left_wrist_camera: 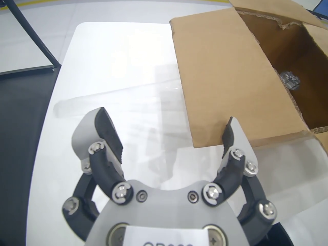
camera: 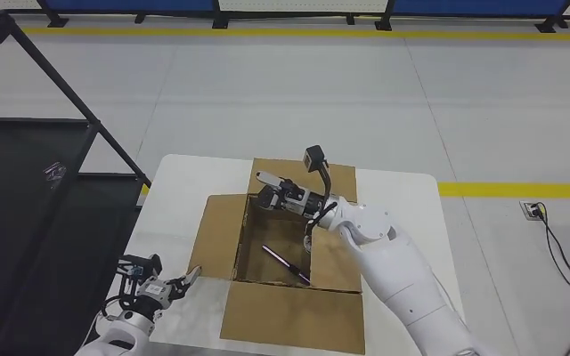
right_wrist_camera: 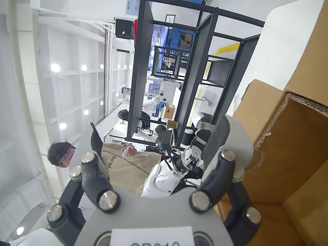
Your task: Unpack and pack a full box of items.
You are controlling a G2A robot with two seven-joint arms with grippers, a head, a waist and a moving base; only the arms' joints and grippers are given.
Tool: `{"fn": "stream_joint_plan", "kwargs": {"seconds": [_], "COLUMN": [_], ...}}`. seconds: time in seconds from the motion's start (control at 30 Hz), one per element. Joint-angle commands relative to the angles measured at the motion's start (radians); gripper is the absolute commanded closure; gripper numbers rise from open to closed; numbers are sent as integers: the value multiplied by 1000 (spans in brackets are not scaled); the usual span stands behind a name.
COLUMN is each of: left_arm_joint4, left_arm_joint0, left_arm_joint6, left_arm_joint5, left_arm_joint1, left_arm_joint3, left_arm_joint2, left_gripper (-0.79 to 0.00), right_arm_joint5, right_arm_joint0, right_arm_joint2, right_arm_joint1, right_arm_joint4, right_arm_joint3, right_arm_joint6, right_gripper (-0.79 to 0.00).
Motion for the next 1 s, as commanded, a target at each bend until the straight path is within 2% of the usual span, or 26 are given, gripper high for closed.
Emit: {"fn": "stream_joint_plan", "kwargs": {"seconds": [0.0,0.27,0.53,0.77,0.87,0.97], "left_arm_joint4": [-7,-30,-65,-137,-176,-215], "left_arm_joint0": [3,35,84,107,84,33], "left_arm_joint6": [6,37,70,32,-22,-104], "left_arm_joint5": [2,2,-24,-128,-175,-210], "left_arm_joint1": [0,-1,-1,1,3,5], "left_arm_joint3": [-8,-85,-216,-346,-378,-382], "left_arm_joint2": [-7,-45,-91,-98,-57,2], "left_gripper": [-785,-785,-785,-785,-785,-785], "right_arm_joint5": [1,-2,-25,-49,-56,-81], "right_arm_joint0": [-1,-7,-53,-201,-285,-376], "right_arm_joint2": [2,12,44,160,229,296], "right_arm_joint1": [0,5,25,70,88,103], "right_arm_joint4": [-1,-21,-125,-212,-217,-188], "right_arm_joint3": [-2,-16,-106,-303,-391,-469], "right_arm_joint6": [0,3,-14,-38,-55,-79], "right_gripper": [-785,-785,-785,-785,-785,-785]}}
